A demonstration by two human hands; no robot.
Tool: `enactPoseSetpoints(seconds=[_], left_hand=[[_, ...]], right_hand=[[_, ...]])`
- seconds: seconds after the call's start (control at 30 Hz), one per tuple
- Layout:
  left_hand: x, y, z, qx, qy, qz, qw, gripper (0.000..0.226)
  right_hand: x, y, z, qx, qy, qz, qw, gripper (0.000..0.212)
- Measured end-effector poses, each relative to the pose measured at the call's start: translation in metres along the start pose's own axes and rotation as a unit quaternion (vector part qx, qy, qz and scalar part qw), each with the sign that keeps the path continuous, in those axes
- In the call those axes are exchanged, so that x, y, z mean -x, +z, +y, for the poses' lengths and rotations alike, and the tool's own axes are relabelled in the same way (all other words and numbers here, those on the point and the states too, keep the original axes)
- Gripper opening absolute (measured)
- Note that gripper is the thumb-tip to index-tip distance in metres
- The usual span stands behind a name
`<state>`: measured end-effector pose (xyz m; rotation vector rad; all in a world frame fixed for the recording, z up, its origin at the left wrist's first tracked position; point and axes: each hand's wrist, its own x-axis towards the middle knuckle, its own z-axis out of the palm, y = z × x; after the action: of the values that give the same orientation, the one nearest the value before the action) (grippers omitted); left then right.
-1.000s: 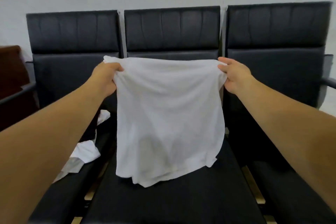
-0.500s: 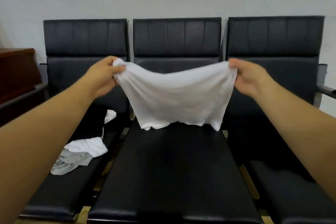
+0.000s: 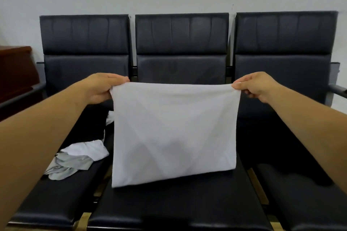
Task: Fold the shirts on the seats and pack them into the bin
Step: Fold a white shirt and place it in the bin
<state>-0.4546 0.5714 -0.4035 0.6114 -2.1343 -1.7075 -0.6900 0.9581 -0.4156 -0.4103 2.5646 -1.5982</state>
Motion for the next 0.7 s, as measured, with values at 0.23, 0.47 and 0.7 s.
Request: enactPoseSetpoints(seconds=[0.23, 0.47, 0.7], left_hand=[[-0.061, 0.011, -0.002, -0.449, 0.036, 0.009, 0.893, 0.023], [-0.092, 0.011, 0.061, -0.281, 0.15, 0.175, 0.931, 0.012], [-0.043, -0.012, 0.078, 0.002, 0.147, 0.116, 0.982, 0.021]], right_hand=[[-0.064, 0.034, -0.008, -0.07, 0.061, 0.03, 0.995, 0.01], [-0.095, 0.02, -0.061, -0.188, -0.07, 0.111, 0.973, 0.01], [-0.037, -0.001, -0.076, -0.299, -0.093, 0.093, 0.945, 0.007]])
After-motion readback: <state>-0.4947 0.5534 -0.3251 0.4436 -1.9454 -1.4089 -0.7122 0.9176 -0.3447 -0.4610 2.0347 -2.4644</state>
